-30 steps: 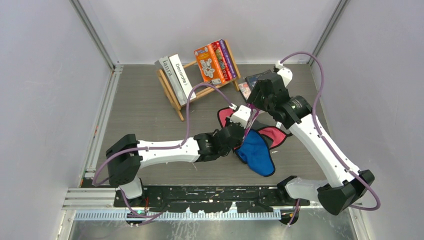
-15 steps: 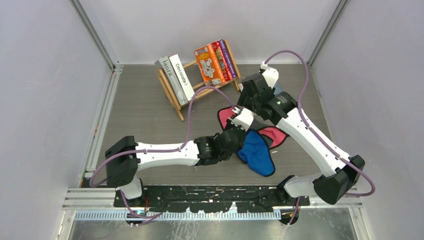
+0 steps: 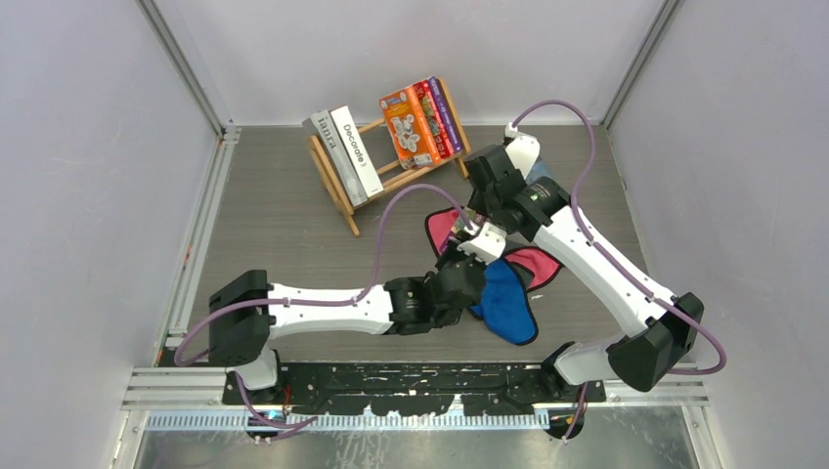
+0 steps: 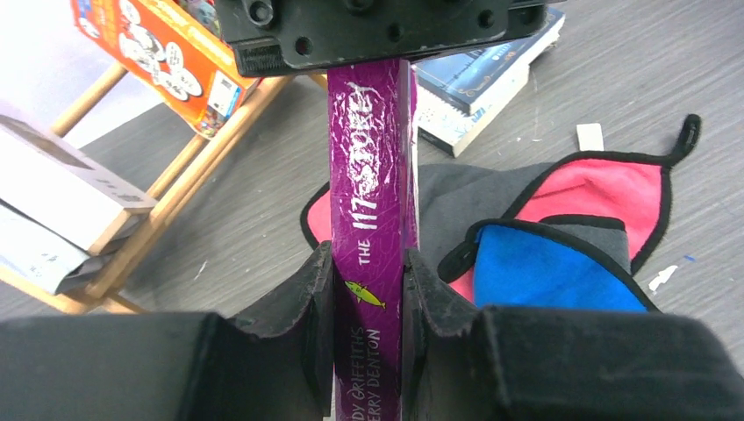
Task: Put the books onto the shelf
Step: Pick up the book from the center of the board, then place the book on the shelf.
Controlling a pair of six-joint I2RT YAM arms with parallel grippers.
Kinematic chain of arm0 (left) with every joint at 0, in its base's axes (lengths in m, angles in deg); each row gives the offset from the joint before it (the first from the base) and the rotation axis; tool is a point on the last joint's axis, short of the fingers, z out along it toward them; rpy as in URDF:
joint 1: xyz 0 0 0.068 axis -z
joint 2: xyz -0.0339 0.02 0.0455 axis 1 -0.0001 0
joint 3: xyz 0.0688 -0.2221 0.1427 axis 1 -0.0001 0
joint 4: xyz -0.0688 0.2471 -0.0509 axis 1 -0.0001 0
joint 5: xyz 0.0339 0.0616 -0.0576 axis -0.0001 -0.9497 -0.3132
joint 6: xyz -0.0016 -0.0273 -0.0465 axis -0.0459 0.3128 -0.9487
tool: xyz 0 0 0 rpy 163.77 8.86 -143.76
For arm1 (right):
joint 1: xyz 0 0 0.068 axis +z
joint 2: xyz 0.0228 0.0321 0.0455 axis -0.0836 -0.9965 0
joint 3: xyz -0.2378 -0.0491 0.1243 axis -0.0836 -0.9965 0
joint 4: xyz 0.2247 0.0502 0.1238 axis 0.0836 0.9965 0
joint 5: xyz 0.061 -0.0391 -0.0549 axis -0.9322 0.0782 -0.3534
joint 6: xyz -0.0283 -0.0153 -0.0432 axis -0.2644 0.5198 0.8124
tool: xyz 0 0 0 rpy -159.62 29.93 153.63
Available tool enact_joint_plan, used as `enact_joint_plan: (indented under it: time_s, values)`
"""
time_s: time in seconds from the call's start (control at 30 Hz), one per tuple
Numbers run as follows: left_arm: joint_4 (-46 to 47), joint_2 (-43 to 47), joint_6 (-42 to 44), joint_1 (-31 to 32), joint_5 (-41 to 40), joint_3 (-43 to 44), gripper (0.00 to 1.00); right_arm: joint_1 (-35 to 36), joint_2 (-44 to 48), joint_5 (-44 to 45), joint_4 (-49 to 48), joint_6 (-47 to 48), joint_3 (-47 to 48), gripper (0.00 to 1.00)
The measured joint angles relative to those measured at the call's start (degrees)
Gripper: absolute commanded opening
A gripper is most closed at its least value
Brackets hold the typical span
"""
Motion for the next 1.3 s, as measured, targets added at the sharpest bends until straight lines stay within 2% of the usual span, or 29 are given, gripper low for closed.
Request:
enact_joint_plan:
  time_s: [0.1,0.2,0.27,0.3,0.4,0.47,0.7,0.9,1.1,1.3]
  values:
    - [2.12,-1.29,1.09,0.61,-2.91,0.09,0.0,0.15,-0.02,-0.9,-1.05,-2.03,0.0,0.19]
    - [4.81,-3.17,4.22,0.85,-5.66,0.42,0.0,0.13,-0.68,-0.15,-1.4,-2.16,0.0,0.02]
    - [5.53,-3.87,5.35,0.98,-6.95,0.42,0.0,0.15,-1.42,-0.04,-1.6,-2.19,-0.07,0.01]
    - [5.55,-4.02,5.53,0.96,-7.37,0.42,0.05,0.17,-1.6,-0.11,-1.84,-2.19,-0.15,0.01]
    - [5.25,-4.04,5.33,0.96,-8.09,0.42,0.36,0.33,-1.57,-0.22,-2.73,-1.79,-0.28,0.01]
    - [4.46,-3.69,4.7,0.96,-7.96,0.42,0.43,0.37,-1.49,-0.5,-3.28,-1.07,-0.35,0.01]
    - [-8.57,3.91,-2.75,0.92,-4.74,-0.61,0.53,1.99,-0.57,-4.35,-7.08,3.45,-0.09,0.01]
    - [-14.73,20.87,-10.05,1.9,-4.92,-1.49,0.56,1.03,-3.8,-5.16,-10.93,11.58,3.06,0.01]
    - [-18.43,36.04,-14.82,1.68,-7.5,-4.63,0.56,0.5,-14.6,-6.51,-13.2,20.7,13.53,0.01]
    - [-24.06,41.9,-17.4,1.68,-9.6,-8.04,0.56,0.5,-24.44,-10.05,-13.86,27.32,26.88,0.01]
